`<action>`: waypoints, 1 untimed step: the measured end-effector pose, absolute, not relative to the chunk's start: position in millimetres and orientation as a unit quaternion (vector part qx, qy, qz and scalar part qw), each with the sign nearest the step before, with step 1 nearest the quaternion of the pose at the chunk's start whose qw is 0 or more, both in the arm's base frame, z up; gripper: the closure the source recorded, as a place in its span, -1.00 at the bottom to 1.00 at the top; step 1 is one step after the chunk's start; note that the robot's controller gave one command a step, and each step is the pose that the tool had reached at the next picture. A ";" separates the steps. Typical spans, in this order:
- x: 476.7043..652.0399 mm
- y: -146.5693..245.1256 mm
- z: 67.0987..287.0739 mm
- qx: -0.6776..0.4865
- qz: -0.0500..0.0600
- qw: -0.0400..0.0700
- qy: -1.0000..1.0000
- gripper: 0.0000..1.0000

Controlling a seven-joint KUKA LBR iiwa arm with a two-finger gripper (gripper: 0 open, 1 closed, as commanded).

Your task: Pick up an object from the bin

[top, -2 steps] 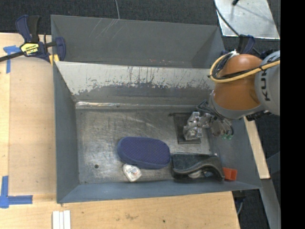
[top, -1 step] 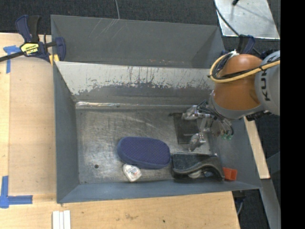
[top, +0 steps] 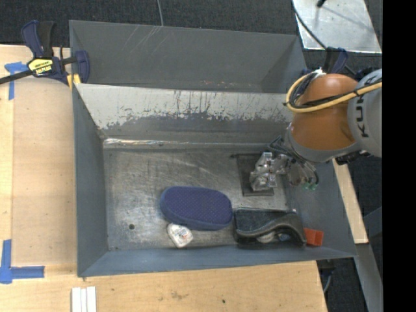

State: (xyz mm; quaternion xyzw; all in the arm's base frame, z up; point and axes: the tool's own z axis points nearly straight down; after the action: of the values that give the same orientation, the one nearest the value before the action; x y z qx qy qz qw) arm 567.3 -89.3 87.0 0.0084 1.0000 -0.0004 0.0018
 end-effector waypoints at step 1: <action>567.3 -89.2 87.0 0.008 0.000 0.002 1.000 -1.00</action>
Offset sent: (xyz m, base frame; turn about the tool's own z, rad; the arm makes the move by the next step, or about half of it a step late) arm 0.0000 0.0000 0.0000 0.0000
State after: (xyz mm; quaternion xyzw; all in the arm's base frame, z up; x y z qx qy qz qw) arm 567.3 -89.2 87.0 0.0083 1.0000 -0.0004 0.0018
